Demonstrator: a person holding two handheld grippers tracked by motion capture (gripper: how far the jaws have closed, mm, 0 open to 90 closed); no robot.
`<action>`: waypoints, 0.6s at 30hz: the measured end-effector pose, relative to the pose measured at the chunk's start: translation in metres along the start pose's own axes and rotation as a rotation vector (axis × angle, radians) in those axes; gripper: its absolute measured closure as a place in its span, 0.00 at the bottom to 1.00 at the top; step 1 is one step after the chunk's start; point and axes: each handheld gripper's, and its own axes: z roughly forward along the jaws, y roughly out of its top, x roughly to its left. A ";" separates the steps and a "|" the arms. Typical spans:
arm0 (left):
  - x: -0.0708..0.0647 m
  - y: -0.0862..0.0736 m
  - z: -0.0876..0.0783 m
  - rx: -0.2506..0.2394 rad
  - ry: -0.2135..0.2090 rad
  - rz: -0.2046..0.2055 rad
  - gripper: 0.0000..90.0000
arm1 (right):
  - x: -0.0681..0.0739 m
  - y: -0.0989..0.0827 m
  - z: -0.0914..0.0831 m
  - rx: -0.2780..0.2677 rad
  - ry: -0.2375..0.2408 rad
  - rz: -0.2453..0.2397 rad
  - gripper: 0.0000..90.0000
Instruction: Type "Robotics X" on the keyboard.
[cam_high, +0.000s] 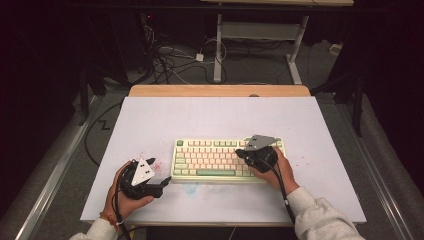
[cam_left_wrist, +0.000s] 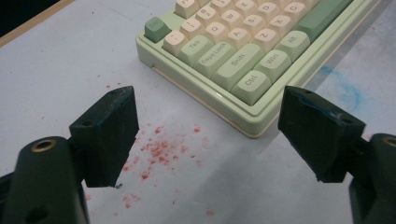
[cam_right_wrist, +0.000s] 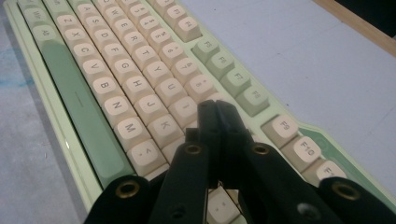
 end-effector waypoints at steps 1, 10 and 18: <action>0.000 -0.001 -0.001 0.004 0.001 -0.002 0.22 | 0.001 0.001 0.002 0.005 0.002 -0.004 1.00; -0.001 -0.006 -0.005 0.028 0.018 0.009 0.22 | 0.004 0.007 0.018 0.038 0.003 -0.031 1.00; 0.000 -0.009 -0.005 0.039 0.014 -0.005 0.22 | 0.001 0.009 0.022 0.088 -0.014 -0.056 1.00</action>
